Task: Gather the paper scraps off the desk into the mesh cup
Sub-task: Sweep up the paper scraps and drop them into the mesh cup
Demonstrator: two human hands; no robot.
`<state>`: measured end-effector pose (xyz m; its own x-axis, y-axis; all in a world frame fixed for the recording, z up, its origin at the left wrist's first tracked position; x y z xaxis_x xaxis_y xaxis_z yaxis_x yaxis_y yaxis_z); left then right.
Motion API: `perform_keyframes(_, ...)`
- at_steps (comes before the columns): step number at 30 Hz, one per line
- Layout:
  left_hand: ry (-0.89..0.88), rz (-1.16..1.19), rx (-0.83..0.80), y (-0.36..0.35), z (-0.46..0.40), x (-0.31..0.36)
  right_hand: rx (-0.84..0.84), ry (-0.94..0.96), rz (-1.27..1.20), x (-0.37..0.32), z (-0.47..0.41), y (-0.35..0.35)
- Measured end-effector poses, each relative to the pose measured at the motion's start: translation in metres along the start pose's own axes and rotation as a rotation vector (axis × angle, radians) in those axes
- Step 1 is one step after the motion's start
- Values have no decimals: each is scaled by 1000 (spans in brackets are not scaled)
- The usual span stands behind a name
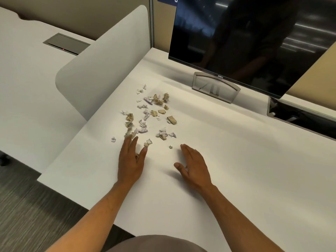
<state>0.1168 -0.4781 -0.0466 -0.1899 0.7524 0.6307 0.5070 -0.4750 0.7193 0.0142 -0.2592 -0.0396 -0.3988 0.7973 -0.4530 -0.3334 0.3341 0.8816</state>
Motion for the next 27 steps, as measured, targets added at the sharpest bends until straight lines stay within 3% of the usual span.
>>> perform_keyframes(3, -7, 29, 63, 10, -13, -10, 52, -54, -47, -9, -21, 8)
perform_keyframes(6, -11, -90, 78, 20, -31, -27, 46, -69, -55, -17, -48, 13)
perform_keyframes(11, 122, -172, -48, 22, -46, -57, -8, -49, -31, -27, -96, 10)
perform_keyframes(23, -169, -71, -272, -2, -79, -47, -155, 161, 154, -41, -136, -6)
perform_keyframes(27, -288, 119, -291, 2, -89, -42, -80, 141, 22, -34, -145, 2)
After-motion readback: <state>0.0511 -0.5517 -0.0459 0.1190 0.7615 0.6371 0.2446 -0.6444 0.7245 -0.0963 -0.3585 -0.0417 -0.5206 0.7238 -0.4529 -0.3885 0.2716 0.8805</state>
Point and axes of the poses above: each hand's wrist, its own z-axis away from the middle knuckle, its own y-axis out of the back of the hand, x = y × z, the point moved 1 cm from there along -z, towards the middle knuckle, and after that the axes turned 13 degrees about -y, right-handed, at the moved point
